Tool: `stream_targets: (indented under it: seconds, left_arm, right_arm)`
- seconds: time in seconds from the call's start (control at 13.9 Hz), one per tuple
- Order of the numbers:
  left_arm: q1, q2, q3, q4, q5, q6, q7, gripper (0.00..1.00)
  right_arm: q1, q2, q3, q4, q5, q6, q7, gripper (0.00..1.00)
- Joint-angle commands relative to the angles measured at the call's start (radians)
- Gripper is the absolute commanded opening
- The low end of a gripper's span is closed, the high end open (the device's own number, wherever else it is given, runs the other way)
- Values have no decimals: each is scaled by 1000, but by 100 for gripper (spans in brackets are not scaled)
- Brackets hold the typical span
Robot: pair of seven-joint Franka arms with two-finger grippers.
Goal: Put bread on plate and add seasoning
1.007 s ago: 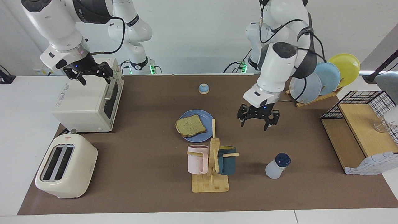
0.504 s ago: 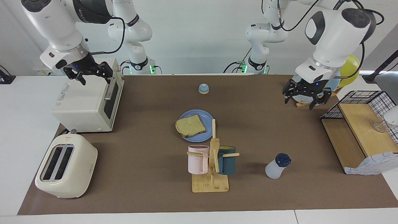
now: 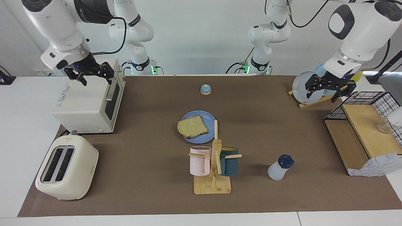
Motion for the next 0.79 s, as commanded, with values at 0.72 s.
stream_targets:
  seconds: [0.72]
  left_arm:
    - [-98, -168, 93, -122, 6, -196, -196, 100]
  right_arm:
    - [-7, -9, 6, -2, 17, 4, -14, 100]
